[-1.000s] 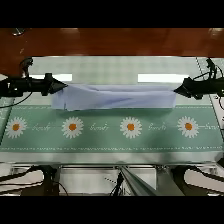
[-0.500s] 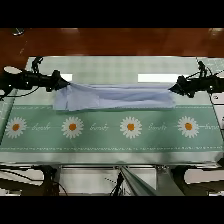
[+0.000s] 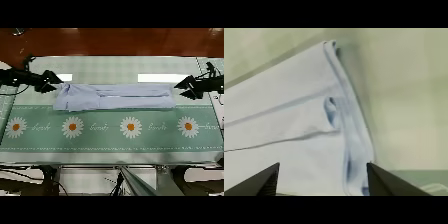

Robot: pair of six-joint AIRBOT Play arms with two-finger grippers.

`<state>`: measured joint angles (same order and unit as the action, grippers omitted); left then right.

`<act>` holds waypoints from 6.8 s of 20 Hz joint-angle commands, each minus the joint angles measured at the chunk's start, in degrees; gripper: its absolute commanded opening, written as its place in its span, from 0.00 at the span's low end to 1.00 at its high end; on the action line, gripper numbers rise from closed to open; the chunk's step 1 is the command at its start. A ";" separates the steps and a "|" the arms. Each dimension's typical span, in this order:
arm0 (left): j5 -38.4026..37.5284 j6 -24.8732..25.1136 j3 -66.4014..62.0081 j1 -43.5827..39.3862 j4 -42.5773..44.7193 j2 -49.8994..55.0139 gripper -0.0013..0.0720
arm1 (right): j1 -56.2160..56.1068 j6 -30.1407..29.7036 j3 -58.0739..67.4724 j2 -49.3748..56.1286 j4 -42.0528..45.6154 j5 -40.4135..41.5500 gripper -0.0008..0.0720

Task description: Fold the shirts.

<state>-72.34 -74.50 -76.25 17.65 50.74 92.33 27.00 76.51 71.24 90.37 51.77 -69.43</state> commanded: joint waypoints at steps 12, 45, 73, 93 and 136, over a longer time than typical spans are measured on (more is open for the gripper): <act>18.97 11.02 33.99 -3.21 -13.97 -33.03 0.98 | -0.28 -6.29 -7.78 7.10 -13.55 7.89 0.86; 21.31 -0.83 -12.74 -64.70 -19.74 16.74 0.04 | -3.91 7.32 -18.34 -58.45 2.58 -12.41 0.04; 12.07 -3.39 37.31 -3.76 2.58 -63.23 0.05 | -55.43 6.14 13.40 2.89 -6.97 21.22 0.04; 14.99 -3.13 46.38 -3.76 -1.88 -63.04 0.05 | -36.92 20.33 -2.23 -24.44 30.56 -2.40 0.86; 16.81 -3.32 46.40 -3.76 -3.87 -63.04 0.05 | -26.27 14.99 23.80 -12.57 -4.85 12.76 0.04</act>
<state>-55.53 -77.87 -29.89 13.85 46.85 29.28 -4.38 87.11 91.77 78.61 43.99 -54.13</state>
